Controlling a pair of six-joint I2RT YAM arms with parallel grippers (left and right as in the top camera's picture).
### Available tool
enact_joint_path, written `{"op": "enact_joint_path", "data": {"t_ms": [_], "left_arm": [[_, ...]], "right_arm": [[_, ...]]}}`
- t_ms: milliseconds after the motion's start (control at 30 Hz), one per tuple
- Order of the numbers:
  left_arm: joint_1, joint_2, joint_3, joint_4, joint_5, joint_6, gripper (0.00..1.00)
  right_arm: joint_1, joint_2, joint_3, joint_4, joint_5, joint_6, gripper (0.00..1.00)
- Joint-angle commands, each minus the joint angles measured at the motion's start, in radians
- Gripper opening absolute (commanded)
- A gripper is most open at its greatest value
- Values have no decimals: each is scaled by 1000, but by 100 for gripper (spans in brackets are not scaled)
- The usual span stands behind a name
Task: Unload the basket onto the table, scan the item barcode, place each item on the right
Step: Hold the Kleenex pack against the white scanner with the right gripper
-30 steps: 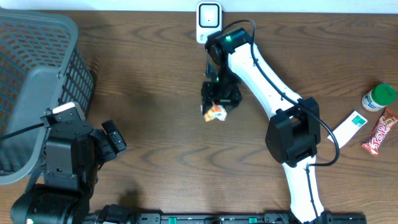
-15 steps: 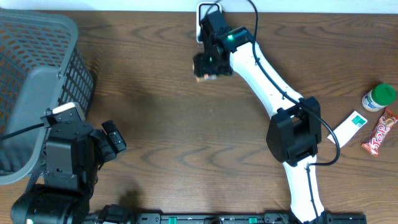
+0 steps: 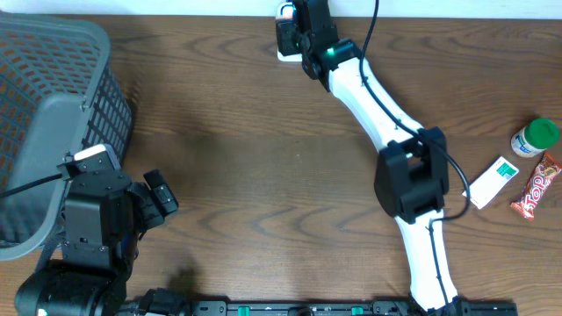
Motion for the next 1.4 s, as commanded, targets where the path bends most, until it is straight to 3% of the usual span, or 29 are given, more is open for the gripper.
{"op": "enact_joint_path", "data": {"t_ms": [0, 167, 500, 1067, 1367], "left_arm": [[-3, -2, -2, -3, -13, 8, 98], [-3, -2, -2, -3, -13, 8, 98], [-3, -2, -2, -3, -13, 8, 98], [-3, -2, -2, -3, -13, 8, 98], [-3, -2, -2, -3, -13, 8, 98]], "right_arm": [[-23, 94, 5, 122, 27, -24, 58], [-27, 169, 6, 307, 34, -20, 58], [-28, 177, 6, 436, 118, -26, 58], [-26, 169, 6, 344, 105, -25, 56], [-41, -54, 6, 10, 109, -25, 54]]}}
